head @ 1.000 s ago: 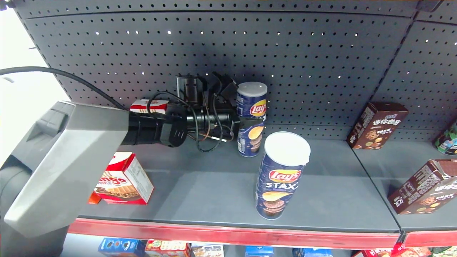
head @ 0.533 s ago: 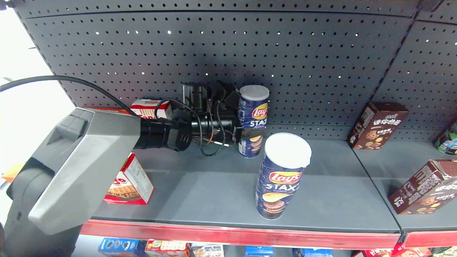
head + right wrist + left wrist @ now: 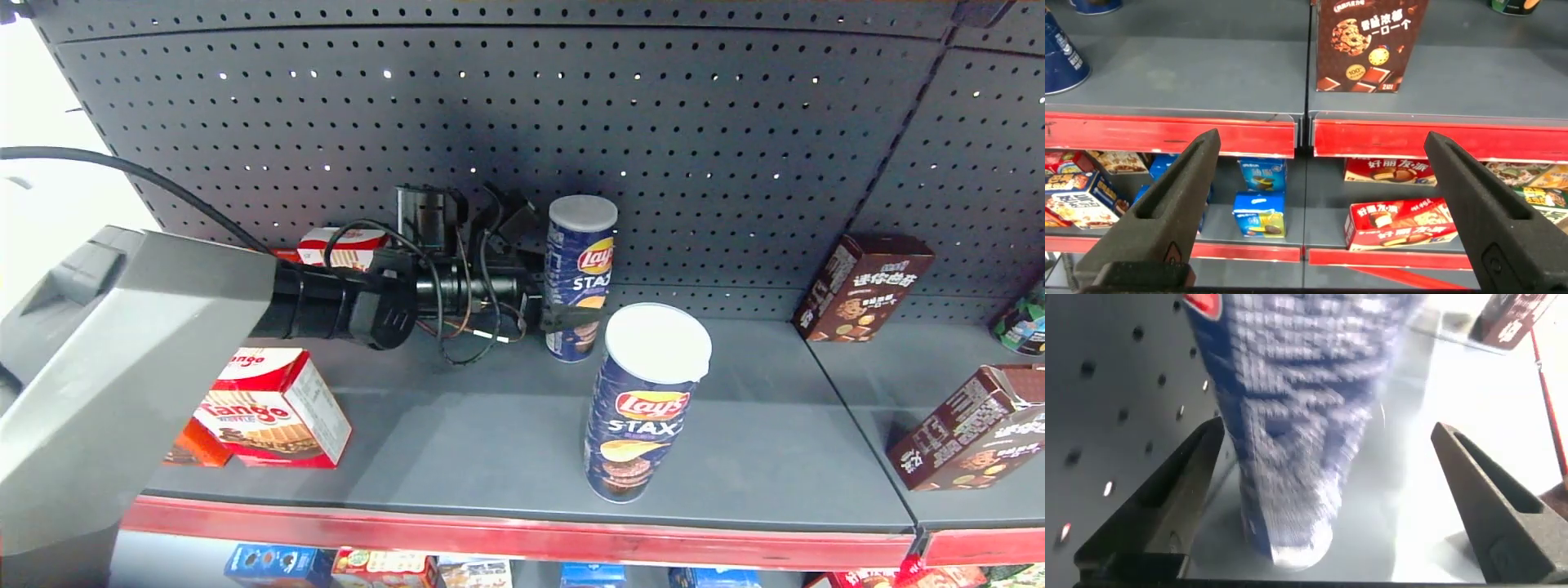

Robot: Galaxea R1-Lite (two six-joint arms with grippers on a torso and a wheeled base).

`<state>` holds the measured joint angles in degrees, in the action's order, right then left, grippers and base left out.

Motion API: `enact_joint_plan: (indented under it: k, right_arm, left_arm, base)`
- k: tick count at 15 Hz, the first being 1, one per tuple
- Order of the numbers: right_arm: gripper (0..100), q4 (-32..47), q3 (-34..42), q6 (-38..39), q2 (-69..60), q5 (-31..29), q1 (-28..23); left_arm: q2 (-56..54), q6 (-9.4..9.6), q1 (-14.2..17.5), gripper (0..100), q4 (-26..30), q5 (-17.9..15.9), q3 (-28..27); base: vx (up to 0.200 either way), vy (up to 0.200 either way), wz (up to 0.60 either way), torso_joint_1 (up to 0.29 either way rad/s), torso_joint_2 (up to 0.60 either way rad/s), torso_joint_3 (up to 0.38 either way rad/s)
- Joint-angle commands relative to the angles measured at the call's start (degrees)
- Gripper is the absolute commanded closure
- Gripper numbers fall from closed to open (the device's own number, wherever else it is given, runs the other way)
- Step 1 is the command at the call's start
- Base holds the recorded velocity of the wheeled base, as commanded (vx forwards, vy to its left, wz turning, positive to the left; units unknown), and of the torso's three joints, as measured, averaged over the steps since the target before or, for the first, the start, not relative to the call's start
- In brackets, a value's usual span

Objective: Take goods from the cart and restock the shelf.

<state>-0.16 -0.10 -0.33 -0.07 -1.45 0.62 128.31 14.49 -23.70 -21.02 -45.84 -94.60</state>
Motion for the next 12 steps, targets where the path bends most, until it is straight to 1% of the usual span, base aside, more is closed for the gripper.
enact_joint_plan:
  k: [1,2,4,5,6,9,12]
  right_arm:
    - [0,-0.02,0.01,-0.02,0.07,0.04,-0.01]
    - [0,-0.02,0.01,-0.02,0.07,-0.04,-0.01]
    - [0,-0.02,0.01,-0.02,0.07,-0.04,-0.01]
    - [0,-0.02,0.01,-0.02,0.07,-0.04,-0.01]
    - [0,-0.02,0.01,-0.02,0.07,0.04,-0.01]
    - [0,-0.02,0.01,-0.02,0.07,-0.04,-0.01]
    - [0,-0.02,0.01,-0.02,0.07,0.04,-0.01]
  left_arm:
    - [-5.00,0.45,-0.12,0,0.63,2.15,4.07]
    - [-5.52,1.15,-0.12,0,1.07,4.09,5.13]
    - [-5.61,3.08,-0.38,0,1.33,9.27,6.44]
    - [-5.70,3.35,-0.47,0,1.33,10.59,6.80]
    - [-5.79,3.79,-0.65,0,1.33,12.70,6.80]
    - [-5.96,3.96,-0.65,0,1.33,17.10,7.06]
    - [-7.54,4.05,-0.38,0,1.33,19.56,8.03]
  base:
    - [0.000,0.000,0.00,0.000,0.00,0.000]
    - [0.000,0.000,0.00,0.000,0.00,0.000]
    - [0.000,0.000,0.00,0.000,0.00,0.000]
    - [0.000,0.000,0.00,0.000,0.00,0.000]
    - [0.000,0.000,0.00,0.000,0.00,0.000]
    - [0.000,0.000,0.00,0.000,0.00,0.000]
    - [0.000,0.000,0.00,0.000,0.00,0.000]
